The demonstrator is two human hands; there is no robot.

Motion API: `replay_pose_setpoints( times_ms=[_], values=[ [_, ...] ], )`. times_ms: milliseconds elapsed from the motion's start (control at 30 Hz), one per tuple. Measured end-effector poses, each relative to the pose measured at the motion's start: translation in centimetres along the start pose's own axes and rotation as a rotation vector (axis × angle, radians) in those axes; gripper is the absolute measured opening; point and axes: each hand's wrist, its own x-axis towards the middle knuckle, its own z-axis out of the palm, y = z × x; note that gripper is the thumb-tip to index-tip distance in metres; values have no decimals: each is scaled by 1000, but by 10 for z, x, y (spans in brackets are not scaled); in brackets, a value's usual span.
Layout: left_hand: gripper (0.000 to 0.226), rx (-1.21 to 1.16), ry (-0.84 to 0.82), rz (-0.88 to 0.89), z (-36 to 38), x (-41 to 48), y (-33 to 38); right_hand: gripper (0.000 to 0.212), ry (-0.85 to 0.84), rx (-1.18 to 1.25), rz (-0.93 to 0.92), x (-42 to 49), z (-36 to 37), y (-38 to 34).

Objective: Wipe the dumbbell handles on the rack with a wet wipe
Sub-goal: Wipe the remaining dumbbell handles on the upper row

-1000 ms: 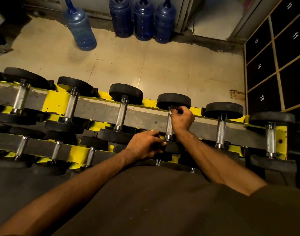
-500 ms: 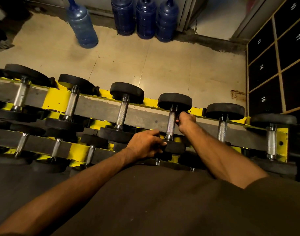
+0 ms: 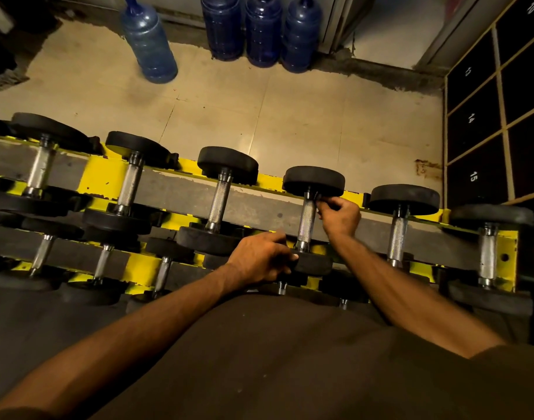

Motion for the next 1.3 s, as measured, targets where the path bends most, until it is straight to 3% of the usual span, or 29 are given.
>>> replay_pose_setpoints(
  times_ms=[200, 267, 400, 600, 800, 867, 967, 1033, 1167, 1300],
  values=[
    [25, -1, 27, -6, 1, 0, 2, 24, -93, -674, -766, -14, 1, -13],
    [24, 1, 32, -7, 1, -1, 2, 35, -145, -934, -870, -18, 2, -25],
    [25, 4, 37, -7, 1, -1, 2, 47, -260, -1226, -855, -25, 7, -30],
    [30, 23, 24, 14, -1, -1, 5, 36, -457, -1488, -855, -29, 30, -57],
    [31, 29, 19, 40, -3, -1, 5, 25, -871, -1496, -694, -31, 37, -84],
    [31, 31, 12, 47, -3, -1, 5, 27, -880, -1444, -682, -30, 32, -84],
    [32, 39, 19, 20, -3, -2, 4, 34, -649, -1436, -799, -28, 25, -77],
    [32, 35, 27, 20, -2, -3, 5, 35, -583, -1469, -844, -25, 23, -72],
    [32, 27, 28, 29, -1, -4, 5, 31, -720, -1532, -810, -27, 28, -75],
    [32, 29, 29, 40, -1, -4, 3, 22, -988, -1525, -822, -35, 24, -76]
  ],
)
